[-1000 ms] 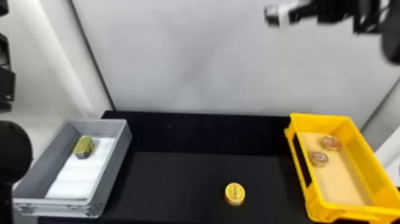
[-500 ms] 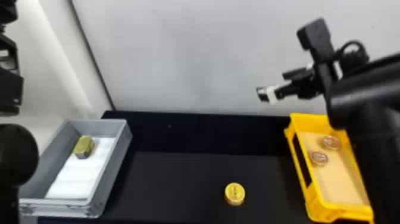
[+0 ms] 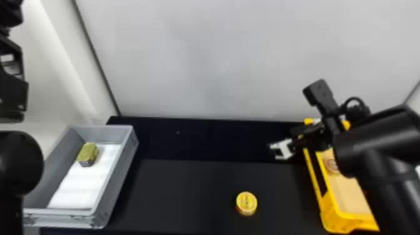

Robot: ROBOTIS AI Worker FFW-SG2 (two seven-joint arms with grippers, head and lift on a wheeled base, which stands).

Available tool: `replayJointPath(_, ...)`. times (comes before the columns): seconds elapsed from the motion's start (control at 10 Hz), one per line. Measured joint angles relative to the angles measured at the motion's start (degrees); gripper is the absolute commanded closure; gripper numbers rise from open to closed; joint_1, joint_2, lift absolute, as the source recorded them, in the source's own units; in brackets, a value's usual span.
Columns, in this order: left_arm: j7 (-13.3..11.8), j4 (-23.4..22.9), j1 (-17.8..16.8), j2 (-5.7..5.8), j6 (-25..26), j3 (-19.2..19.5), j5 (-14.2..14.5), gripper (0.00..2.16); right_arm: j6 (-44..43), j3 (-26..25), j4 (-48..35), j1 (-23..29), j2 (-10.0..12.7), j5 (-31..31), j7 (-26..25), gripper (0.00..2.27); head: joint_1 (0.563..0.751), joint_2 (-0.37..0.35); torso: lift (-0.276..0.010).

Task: Pick up the round yellow can and place it in the yellow rectangular box

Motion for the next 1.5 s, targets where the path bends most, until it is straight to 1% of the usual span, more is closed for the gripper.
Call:
replayJointPath(0.2,0.0,0.1,-0.1,-0.06,-0.1,-0.1,0.1,0.08,-1.6,1.6,2.3,2.2,0.0,0.0,1.5,0.09,0.694,0.054,-0.003)
replayJointPath(0.5,0.0,0.2,-0.2,-0.10,-0.3,-0.3,0.2,0.08,-5.0,4.3,6.9,3.1,0.3,-1.5,1.9,0.09,0.694,0.054,-0.003)
replayJointPath(0.9,0.0,0.6,-0.5,-0.25,-0.9,-0.6,0.2,0.08,-12.4,5.6,16.6,2.9,1.8,-4.6,1.5,0.07,0.694,0.054,-0.003)
replayJointPath(1.5,0.0,1.0,-1.2,-0.34,-1.4,-1.1,0.2,0.08,-19.7,7.7,29.2,0.6,3.1,-6.1,0.8,0.06,0.694,0.054,-0.003)
